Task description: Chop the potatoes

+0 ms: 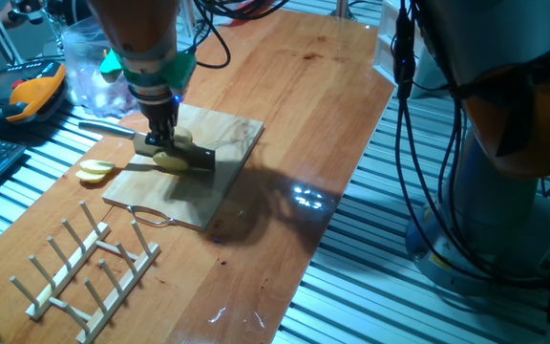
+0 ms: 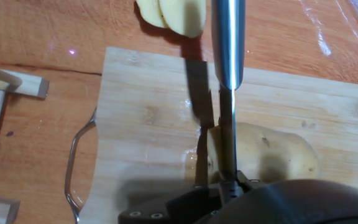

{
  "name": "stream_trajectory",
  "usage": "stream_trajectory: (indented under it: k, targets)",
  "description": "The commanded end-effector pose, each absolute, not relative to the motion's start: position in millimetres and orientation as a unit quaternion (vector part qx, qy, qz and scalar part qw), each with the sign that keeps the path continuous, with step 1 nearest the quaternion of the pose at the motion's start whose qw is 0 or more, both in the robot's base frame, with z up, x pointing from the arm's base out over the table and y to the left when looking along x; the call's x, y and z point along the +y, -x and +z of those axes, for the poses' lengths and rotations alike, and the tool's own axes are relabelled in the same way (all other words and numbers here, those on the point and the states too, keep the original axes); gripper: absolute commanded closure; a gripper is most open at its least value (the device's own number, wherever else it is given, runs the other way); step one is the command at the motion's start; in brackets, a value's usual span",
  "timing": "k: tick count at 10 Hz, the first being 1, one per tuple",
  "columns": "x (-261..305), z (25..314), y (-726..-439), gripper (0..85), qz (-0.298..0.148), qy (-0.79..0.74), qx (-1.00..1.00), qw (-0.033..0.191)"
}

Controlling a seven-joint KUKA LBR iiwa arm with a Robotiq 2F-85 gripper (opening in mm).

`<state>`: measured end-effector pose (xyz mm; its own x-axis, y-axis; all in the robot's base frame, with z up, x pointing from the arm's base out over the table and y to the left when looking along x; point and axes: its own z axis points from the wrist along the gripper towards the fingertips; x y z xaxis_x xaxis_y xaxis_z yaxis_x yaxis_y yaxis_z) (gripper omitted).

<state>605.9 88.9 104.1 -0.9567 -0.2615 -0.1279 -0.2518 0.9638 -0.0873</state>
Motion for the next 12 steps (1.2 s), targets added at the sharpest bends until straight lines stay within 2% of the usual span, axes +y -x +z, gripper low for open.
stream_trajectory:
  k: [1, 8, 9, 12]
  targets:
    - [89.3, 102.0, -605.4, 85.0, -0.033, 0.131, 0.989, 0.066]
    - [90.0, 88.1, -608.6, 85.0, -0.028, 0.139, 0.989, 0.042]
    - [91.4, 91.9, -608.9, 85.0, -0.028, 0.139, 0.989, 0.037]
    - [103.1, 131.6, -605.6, 85.0, -0.013, 0.117, 0.993, 0.023]
